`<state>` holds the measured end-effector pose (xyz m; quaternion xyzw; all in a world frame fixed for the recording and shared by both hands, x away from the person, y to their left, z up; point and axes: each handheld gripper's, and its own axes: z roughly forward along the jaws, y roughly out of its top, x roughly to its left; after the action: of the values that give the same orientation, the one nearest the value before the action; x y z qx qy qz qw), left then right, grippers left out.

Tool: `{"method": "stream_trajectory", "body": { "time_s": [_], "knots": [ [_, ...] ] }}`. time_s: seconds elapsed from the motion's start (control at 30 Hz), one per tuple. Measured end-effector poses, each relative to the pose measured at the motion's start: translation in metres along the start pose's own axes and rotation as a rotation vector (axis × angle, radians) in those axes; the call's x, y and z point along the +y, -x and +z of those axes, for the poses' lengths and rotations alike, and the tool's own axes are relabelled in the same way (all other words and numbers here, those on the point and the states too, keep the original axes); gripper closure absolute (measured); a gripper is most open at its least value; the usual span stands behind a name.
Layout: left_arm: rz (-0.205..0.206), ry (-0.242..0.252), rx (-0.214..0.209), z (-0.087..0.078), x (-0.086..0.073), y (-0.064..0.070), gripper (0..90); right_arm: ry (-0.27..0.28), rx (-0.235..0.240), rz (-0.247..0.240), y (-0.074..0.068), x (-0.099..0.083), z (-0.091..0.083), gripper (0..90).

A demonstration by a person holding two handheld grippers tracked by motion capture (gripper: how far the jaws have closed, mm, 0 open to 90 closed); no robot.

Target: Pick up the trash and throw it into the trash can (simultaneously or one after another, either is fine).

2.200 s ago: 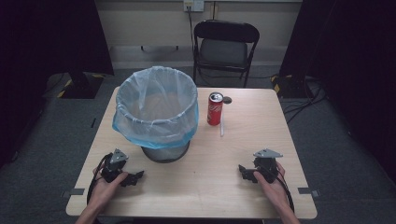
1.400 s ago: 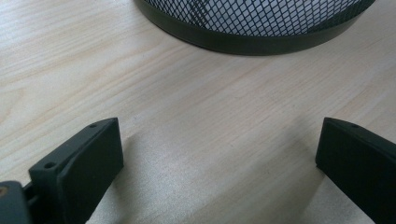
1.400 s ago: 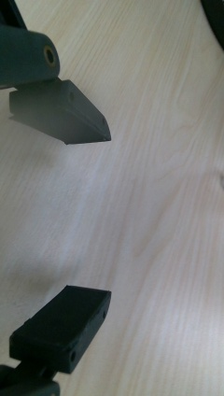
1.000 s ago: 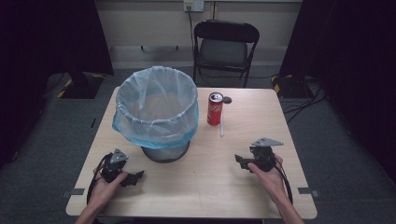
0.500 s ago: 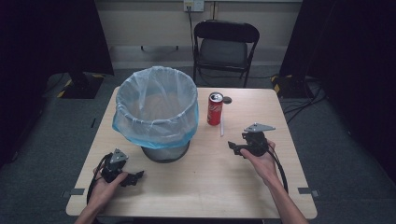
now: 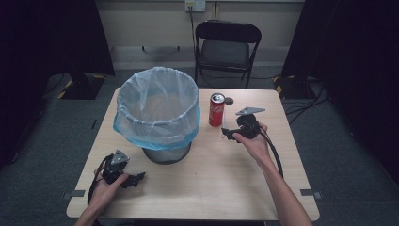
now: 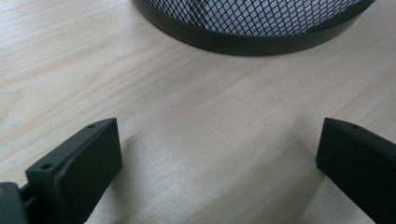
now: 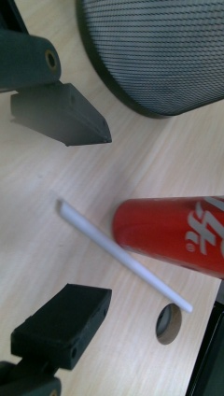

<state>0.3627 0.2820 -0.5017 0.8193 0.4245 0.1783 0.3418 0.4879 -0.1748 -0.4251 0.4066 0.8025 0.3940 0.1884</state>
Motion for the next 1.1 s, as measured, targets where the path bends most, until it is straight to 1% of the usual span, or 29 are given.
{"method": "stream_trajectory", "body": {
  "time_s": [0.03, 0.07, 0.17, 0.2, 0.23, 0.27, 0.3, 0.37, 0.4, 0.47, 0.5, 0.57, 0.63, 0.67, 0.7, 0.73, 0.77, 0.8, 0.9, 0.93, 0.97, 1.03, 1.1],
  "knots": [
    [0.000, 0.000, 0.000, 0.000, 0.000, 0.000, 0.0, 0.002, 0.004, 0.003, 0.001, 0.003, 0.003, 20.0],
    [0.000, 0.000, 0.000, 0.000, 0.000, 0.000, 0.0, -0.002, -0.004, -0.001, 0.003, 0.007, 0.011, 19.5],
    [0.000, 0.000, 0.000, 0.000, 0.000, 0.000, 0.0, -0.014, -0.002, -0.004, 0.005, 0.012, 0.022, 19.4],
    [0.000, 0.000, 0.000, 0.000, 0.000, 0.000, 0.0, -0.014, -0.002, -0.004, 0.005, 0.012, 0.022, 19.4],
    [0.000, 0.000, 0.000, 0.000, 0.000, 0.000, 0.0, -0.005, -0.016, -0.011, 0.005, 0.015, 0.029, 19.3],
    [0.000, 0.000, 0.000, 0.000, 0.000, 0.000, 0.0, -0.005, -0.016, -0.011, 0.005, 0.015, 0.029, 19.3],
    [0.000, 0.000, 0.000, 0.000, 0.000, 0.000, 0.0, -0.004, -0.011, -0.015, 0.005, 0.016, 0.036, 21.0],
    [0.000, 0.000, 0.000, 0.000, 0.000, 0.000, 0.0, -0.013, -0.014, -0.013, 0.006, 0.016, 0.043, 20.4],
    [-0.003, 0.001, 0.000, 0.000, 0.000, 0.000, 0.0, -0.016, -0.009, -0.012, 0.007, 0.015, 0.047, 20.2],
    [-0.001, 0.000, 0.000, 0.000, 0.000, 0.000, 0.0, -0.023, -0.018, -0.015, 0.008, 0.014, 0.054, 20.0],
    [0.000, 0.001, 0.000, 0.000, 0.000, 0.000, 0.0, -0.026, -0.018, -0.017, 0.009, 0.014, 0.057, 20.0],
    [0.000, 0.000, 0.000, 0.000, 0.000, 0.000, 0.0, -0.024, 0.006, -0.006, 0.011, 0.017, 0.061, 19.3],
    [-0.001, 0.001, 0.000, 0.000, 0.000, 0.000, 0.0, -0.001, -0.003, -0.020, 0.012, 0.023, 0.063, 20.5],
    [0.000, 0.001, -0.001, 0.000, 0.000, 0.000, 0.0, 0.003, 0.001, -0.017, 0.012, 0.025, 0.065, 20.1],
    [-0.001, 0.000, 0.000, 0.000, 0.000, 0.000, 0.0, -0.011, 0.007, -0.014, 0.012, 0.027, 0.068, 18.4],
    [-0.003, 0.001, 0.000, 0.000, 0.000, 0.000, 0.0, -0.016, 0.014, -0.013, 0.013, 0.029, 0.070, 18.6],
    [-0.003, 0.001, 0.000, 0.000, 0.000, 0.000, 0.0, -0.016, 0.014, -0.013, 0.013, 0.029, 0.070, 18.6],
    [0.000, 0.001, 0.000, 0.000, 0.000, 0.000, 0.0, -0.002, -0.003, -0.020, 0.012, 0.033, 0.074, 20.3],
    [0.000, 0.001, 0.000, 0.000, 0.000, 0.000, 0.0, -0.008, 0.005, -0.006, 0.014, 0.037, 0.083, 19.4],
    [0.000, 0.001, 0.000, 0.000, 0.000, 0.000, 0.0, -0.008, 0.005, -0.006, 0.014, 0.037, 0.083, 19.4],
    [-0.001, 0.001, 0.000, 0.000, 0.000, 0.000, 0.0, 0.002, -0.010, -0.014, 0.013, 0.040, 0.088, 22.8],
    [0.000, 0.001, 0.000, 0.000, 0.000, 0.000, 0.0, 0.012, -0.008, -0.008, 0.013, 0.042, 0.091, 23.5],
    [0.000, 0.001, 0.000, 0.000, 0.000, 0.000, 0.0, -0.007, -0.017, -0.011, 0.012, 0.040, 0.096, 24.0]
  ]
}}
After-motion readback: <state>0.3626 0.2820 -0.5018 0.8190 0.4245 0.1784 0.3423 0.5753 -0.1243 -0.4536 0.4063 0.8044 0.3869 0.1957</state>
